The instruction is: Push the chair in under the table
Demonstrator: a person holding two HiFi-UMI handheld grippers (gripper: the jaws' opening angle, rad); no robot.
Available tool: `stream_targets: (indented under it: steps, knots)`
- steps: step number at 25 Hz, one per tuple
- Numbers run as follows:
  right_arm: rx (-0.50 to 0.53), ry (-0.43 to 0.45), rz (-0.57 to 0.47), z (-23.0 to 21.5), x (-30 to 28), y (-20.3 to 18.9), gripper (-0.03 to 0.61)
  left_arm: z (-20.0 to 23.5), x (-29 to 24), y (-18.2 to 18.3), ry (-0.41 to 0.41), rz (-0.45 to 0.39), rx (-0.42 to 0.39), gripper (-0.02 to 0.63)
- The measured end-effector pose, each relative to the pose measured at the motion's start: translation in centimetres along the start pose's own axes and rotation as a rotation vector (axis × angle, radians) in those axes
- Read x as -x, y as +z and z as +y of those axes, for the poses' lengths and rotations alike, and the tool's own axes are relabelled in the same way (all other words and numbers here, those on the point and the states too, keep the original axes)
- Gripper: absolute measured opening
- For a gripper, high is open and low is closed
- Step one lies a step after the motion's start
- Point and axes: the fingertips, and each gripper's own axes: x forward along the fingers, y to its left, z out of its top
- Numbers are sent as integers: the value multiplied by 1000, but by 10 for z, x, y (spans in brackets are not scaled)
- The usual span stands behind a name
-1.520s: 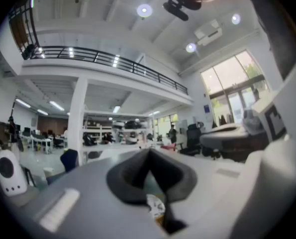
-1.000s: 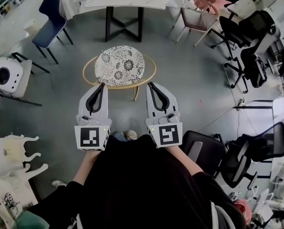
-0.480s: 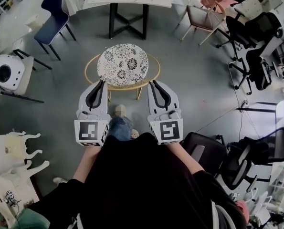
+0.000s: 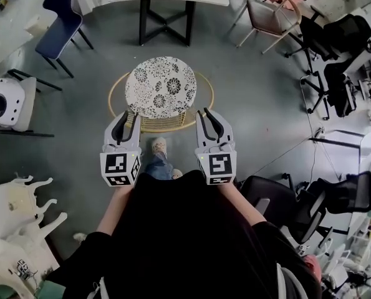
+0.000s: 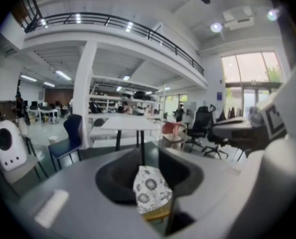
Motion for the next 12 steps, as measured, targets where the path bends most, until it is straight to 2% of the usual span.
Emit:
stream_targets:
  steps: [5, 12]
  knots:
    - [-8, -2, 125, -6, -38, -36, 27, 27, -32, -37, -9, 125, 5, 136]
    - [25, 32, 336, -7, -65, -106, 89, 38, -60, -98, -115, 303, -71, 172]
